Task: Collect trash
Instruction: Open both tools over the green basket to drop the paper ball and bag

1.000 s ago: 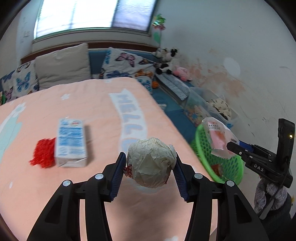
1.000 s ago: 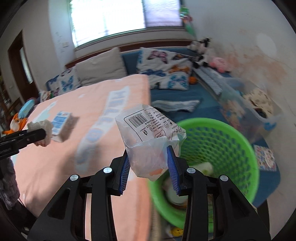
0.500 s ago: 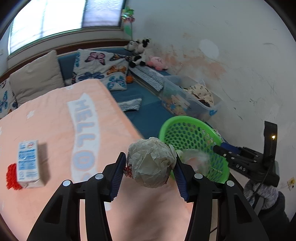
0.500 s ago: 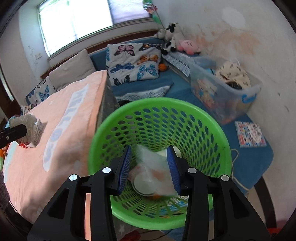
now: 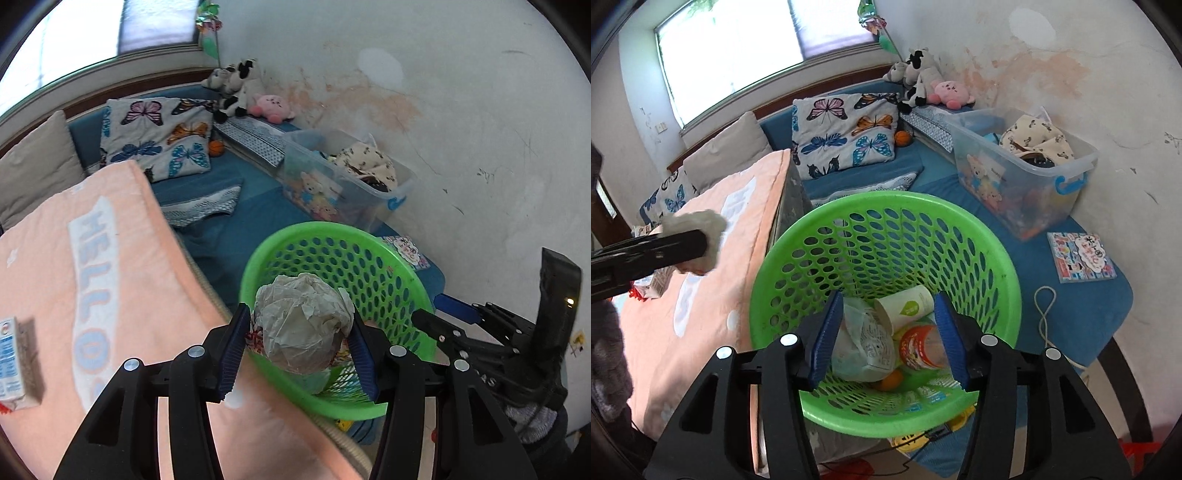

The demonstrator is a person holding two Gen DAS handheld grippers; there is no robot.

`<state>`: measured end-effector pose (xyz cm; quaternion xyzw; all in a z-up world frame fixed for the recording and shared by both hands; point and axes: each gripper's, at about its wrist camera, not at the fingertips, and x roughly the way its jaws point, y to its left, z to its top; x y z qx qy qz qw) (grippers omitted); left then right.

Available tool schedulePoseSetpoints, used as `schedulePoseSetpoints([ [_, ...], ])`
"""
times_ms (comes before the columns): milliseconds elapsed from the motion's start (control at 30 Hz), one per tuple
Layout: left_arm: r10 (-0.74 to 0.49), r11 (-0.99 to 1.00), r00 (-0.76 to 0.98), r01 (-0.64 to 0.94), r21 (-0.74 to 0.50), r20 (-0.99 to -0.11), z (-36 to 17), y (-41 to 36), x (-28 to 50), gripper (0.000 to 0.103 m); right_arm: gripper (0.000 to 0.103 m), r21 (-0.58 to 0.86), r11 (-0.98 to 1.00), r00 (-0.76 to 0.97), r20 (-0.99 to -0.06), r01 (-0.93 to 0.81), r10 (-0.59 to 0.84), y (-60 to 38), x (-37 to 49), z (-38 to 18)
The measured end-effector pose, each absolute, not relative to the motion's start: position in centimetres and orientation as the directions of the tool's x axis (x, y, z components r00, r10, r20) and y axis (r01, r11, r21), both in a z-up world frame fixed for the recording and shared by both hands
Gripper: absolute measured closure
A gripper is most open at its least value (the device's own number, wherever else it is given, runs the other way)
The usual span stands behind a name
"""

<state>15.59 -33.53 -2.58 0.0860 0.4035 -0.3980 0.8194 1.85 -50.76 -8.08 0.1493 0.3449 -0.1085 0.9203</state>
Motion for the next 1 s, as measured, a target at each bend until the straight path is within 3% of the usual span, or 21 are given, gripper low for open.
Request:
schedulePoseSetpoints([
  [167, -0.584, 0.655, 0.327, 0.731, -0.193, -0.743, -3.5, -35.3, 15.4, 0.051, 0.043, 0.206, 0.932, 0.750, -0.655, 0.297, -0.094, -50.8, 0.8, -7.9],
  [533, -0.585, 0.645, 0.313, 0.738, -0.196, -0.748, -4.3, -36.1, 15.0, 0.035, 0.041, 0.210, 0.932, 0.755, -0.649, 0.295, -0.093, -50.5, -0.1, -7.8],
  [1000, -0.530, 0.745, 0.442, 0.650, -0.149, -0.724, -2.5, -28.4, 16.1, 0.034, 0.037, 0.201, 0.955, 0.771, -0.636, 0.216, -0.040, -47.0, 1.6, -6.6],
])
